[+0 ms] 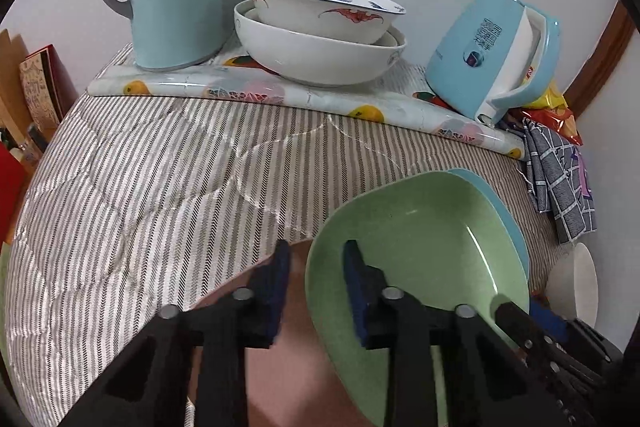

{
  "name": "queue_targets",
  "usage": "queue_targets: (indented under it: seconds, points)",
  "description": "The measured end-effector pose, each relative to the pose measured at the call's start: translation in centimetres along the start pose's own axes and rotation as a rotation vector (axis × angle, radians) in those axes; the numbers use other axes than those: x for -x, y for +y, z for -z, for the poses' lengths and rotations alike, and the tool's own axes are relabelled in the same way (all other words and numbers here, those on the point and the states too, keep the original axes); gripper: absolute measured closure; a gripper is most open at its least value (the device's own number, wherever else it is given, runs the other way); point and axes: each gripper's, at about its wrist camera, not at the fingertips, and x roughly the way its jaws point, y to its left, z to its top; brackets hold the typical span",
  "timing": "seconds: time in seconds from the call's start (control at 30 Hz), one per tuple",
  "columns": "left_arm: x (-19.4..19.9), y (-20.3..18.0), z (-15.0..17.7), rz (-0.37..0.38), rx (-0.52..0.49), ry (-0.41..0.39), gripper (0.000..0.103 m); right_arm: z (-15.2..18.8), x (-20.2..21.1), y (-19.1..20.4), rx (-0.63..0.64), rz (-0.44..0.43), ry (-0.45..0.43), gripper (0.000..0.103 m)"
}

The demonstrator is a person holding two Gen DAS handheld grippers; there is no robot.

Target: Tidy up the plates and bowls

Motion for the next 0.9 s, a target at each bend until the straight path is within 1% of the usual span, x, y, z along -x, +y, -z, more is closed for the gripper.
queue_targets:
  seconds: [0.07, 0.13, 0.2, 0.27, 0.43, 0.9]
  points:
    - [0.0, -0.2, 0.2, 0.021, 0.0, 0.005, 0.094, 0.0, -0.2, 0.1, 0.004, 0.002, 0.002, 0.084]
    - [0.1, -0.4, 0.5, 0.036, 0.002, 0.009, 0.094, 0.0, -0.2, 0.1, 0.0, 0.008, 0.001, 0.088]
    - [0.3, -0.8, 0.7, 0.018, -0.019, -0.003, 0.094, 0.0, -0.1, 0.2, 0.001, 0.026, -0.011, 0.089]
    - [0.5, -0.9, 0.9, 0.015, -0.02, -0.005, 0.094, 0.0, 0.1, 0.3, 0.01, 0.043, -0.017, 0.093]
    - [1.8, -0.7, 1.2, 0.026, -0.011, -0.021, 0.094, 0.1, 1.6, 0.3, 0.007, 0.03, -0.047, 0.093]
    - [6.7, -0.1, 2.2, -0.006, 0.0, -0.088, 0.093, 1.2, 5.5, 2.3, 0.04, 0.001, -0.098, 0.093]
